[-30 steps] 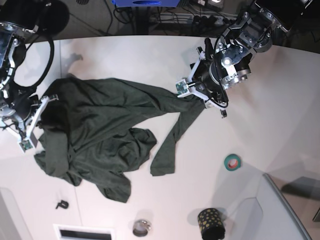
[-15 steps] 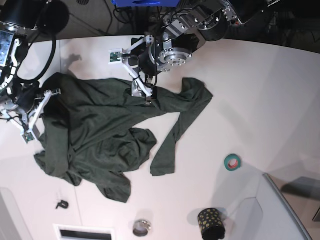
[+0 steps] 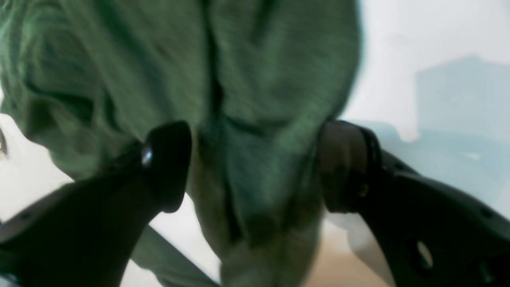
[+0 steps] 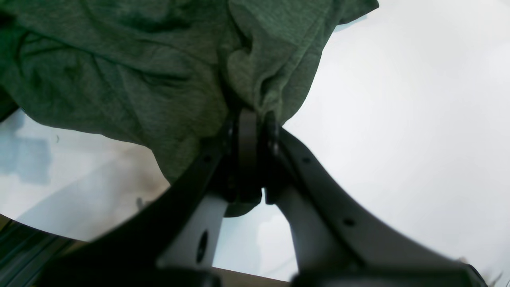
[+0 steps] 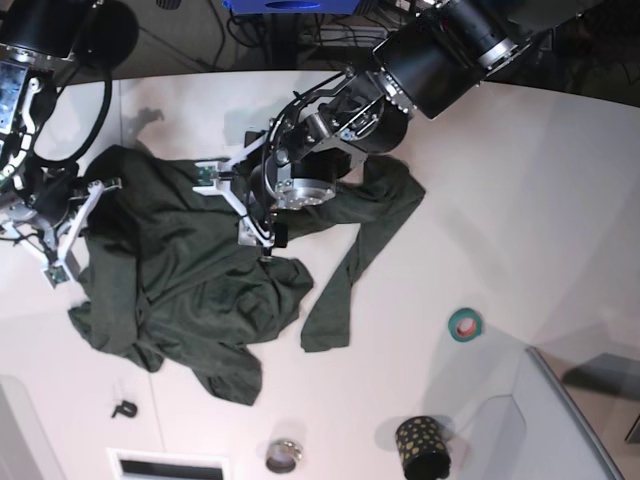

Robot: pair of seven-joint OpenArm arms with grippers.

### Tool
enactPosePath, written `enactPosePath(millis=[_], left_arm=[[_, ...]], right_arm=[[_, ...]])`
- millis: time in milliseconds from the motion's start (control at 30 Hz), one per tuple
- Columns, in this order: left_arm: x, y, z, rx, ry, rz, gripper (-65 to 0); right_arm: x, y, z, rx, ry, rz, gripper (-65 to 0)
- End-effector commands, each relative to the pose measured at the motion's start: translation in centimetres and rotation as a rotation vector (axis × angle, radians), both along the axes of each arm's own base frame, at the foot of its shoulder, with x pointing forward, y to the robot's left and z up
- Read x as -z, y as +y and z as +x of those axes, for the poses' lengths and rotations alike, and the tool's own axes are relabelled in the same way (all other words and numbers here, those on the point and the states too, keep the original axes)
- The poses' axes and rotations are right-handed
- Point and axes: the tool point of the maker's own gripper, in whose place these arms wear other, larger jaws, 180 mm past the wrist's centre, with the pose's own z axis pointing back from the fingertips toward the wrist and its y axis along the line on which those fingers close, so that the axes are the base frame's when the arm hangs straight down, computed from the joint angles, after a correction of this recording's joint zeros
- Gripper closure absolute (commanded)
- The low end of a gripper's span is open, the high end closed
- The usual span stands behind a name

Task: Layout the t-shirt on the table in an organized manner, then fold the t-shirt properly
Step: 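Move the left gripper back over the shirt and grasp it, then lift the shirt with both grippers and lay it down spread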

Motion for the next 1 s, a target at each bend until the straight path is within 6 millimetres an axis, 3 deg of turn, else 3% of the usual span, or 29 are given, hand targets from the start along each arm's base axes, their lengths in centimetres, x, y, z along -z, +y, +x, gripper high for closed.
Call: enactPosePath(millis=[0, 167, 267, 333, 467, 567, 733, 833, 967], left_arm=[[0.8, 0.7, 0.1, -0.002, 0.004, 0.04, -47.4], [2.3, 0.2, 1.0, -0.039, 0.02, 0.034, -47.1], [4.2, 1.2, 0.6, -0.053, 0.073, 0.093, -45.6], [5.0, 1.7, 0.0, -0.055, 0.098, 0.113, -38.2], [5.5, 1.4, -0.9, -0.044, 0.117, 0.086, -14.0], [5.7, 1.6, -1.2, -0.039, 0.131, 0.093, -0.7], [6.2, 1.9, -2.5, -0.063, 0.242, 0.081, 0.0], [4.5, 1.8, -0.5, -0.114, 0.229, 0.065, 0.0], [0.1, 2.6, 2.7, -0.141, 0.129, -0.005, 0.0]], right_arm=[[-1.4, -0.3, 1.2, 0.0, -0.056, -0.007, -0.2], [-1.4, -0.4, 1.2, 0.001, -0.056, -0.007, -0.2], [-1.7, -1.9, 1.0, 0.051, -0.065, -0.011, -0.2], [-1.9, -2.5, 0.9, 0.071, -0.07, -0.012, -0.2], [-2.0, -3.0, 0.8, 0.08, -0.071, -0.019, -0.2], [-2.0, -2.9, 0.8, 0.077, -0.071, -0.019, -0.2], [-1.9, -2.5, 0.9, 0.071, -0.069, -0.012, -0.2], [-1.8, -2.5, 0.8, 0.065, -0.065, -0.014, -0.2], [-3.4, -2.6, 1.2, 0.053, -0.114, -0.039, -0.2]])
